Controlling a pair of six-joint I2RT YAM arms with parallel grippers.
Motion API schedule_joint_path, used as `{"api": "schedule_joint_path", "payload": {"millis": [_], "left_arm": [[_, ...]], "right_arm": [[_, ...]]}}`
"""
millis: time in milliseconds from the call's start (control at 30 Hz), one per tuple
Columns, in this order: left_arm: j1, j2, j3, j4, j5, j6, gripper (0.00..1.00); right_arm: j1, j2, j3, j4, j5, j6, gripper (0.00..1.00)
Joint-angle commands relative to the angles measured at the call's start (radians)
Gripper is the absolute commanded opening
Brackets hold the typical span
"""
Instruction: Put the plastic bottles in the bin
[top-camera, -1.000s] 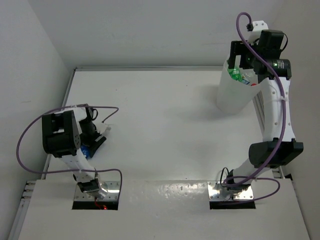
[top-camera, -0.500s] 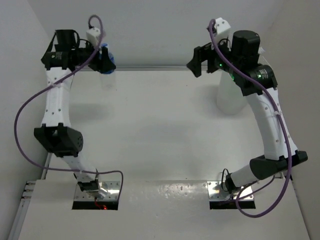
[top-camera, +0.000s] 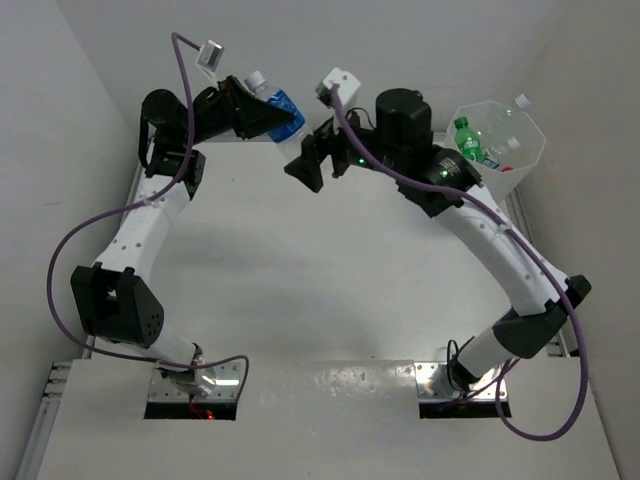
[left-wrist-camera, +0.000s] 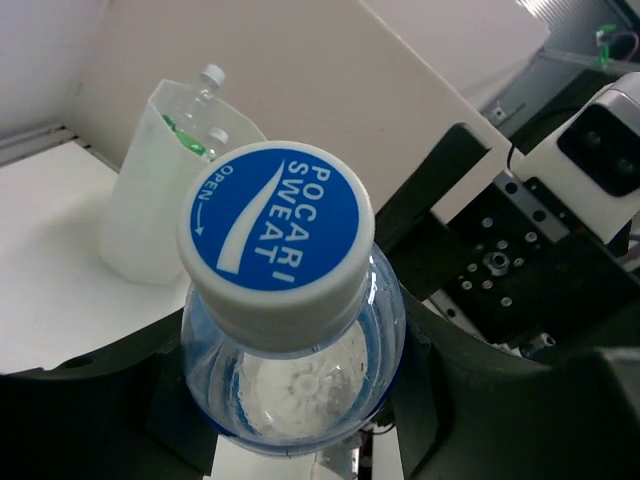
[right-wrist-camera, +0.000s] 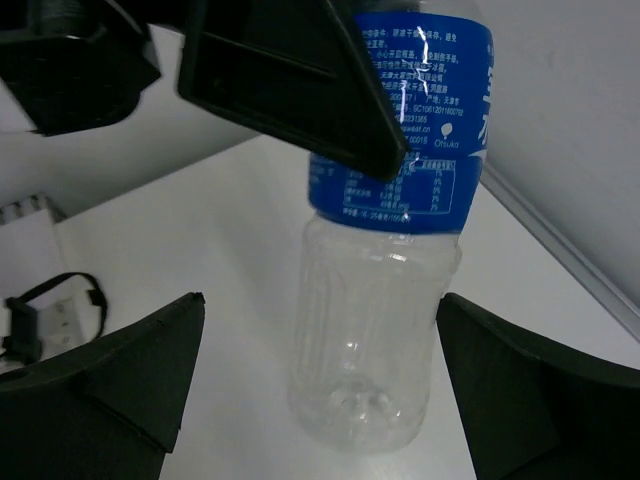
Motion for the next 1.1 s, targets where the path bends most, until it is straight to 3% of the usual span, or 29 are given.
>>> {"api": "schedule_joint_path", "payload": {"millis": [0,167,300,333,367,400,467,500,600,733,767,867,1067], "left_arm": [[-0.019,-0.034,0.015,0.133,0.009,-0.088,0.19],[-0.053,-0.052,0.024,0.133,0.009,-0.088,0.19],[-0.063,-0.052,0.025,0.124,0.009,-0.077,0.2],[-0.063,-0.061,0.025,0.124,0.009,-0.077,0.21],[-0.063,-0.061,0.015,0.124,0.009,-0.077,0.24],[-0.063,-0.061,0.015,0.124,0.009,-0.077,0.28],[-0.039,-0.061,0.015,0.089,0.009,-0.068,0.71],[-0.022,-0.052,0.04,0.058,-0.01,-0.068,0.99],[0.065,-0.031,0.086,-0.016,-0.019,-0.032,1.0],[0.177,-0.007,0.127,-0.03,-0.019,0.033,1.0],[0.177,0.005,0.138,-0.095,-0.019,0.069,1.0],[0.177,0.016,0.149,-0.163,-0.019,0.184,1.0],[0.157,0.005,0.06,-0.151,-0.019,0.238,1.0]], "right_arm": [[0.068,0.061,0.049,0.045,0.116,-0.043,0.96],[0.077,0.124,0.06,0.048,0.199,-0.043,0.94],[0.063,0.144,0.082,0.068,0.218,-0.021,0.8],[0.051,0.141,0.085,0.071,0.227,-0.017,0.72],[0.042,0.14,0.085,0.073,0.226,-0.012,0.49],[0.037,0.135,0.088,0.069,0.22,-0.001,0.39],[0.007,0.117,0.08,0.054,0.22,0.0,0.26],[-0.012,0.092,0.076,0.048,0.223,-0.001,0.17],[-0.082,-0.018,-0.021,0.065,0.249,-0.02,0.08],[-0.274,-0.191,-0.174,0.123,0.282,-0.055,0.07],[-0.4,-0.201,-0.182,0.131,0.279,-0.07,0.07],[-0.614,-0.229,-0.22,0.158,0.235,-0.121,0.06],[-0.929,-0.164,-0.245,0.191,0.097,-0.106,0.06]]}}
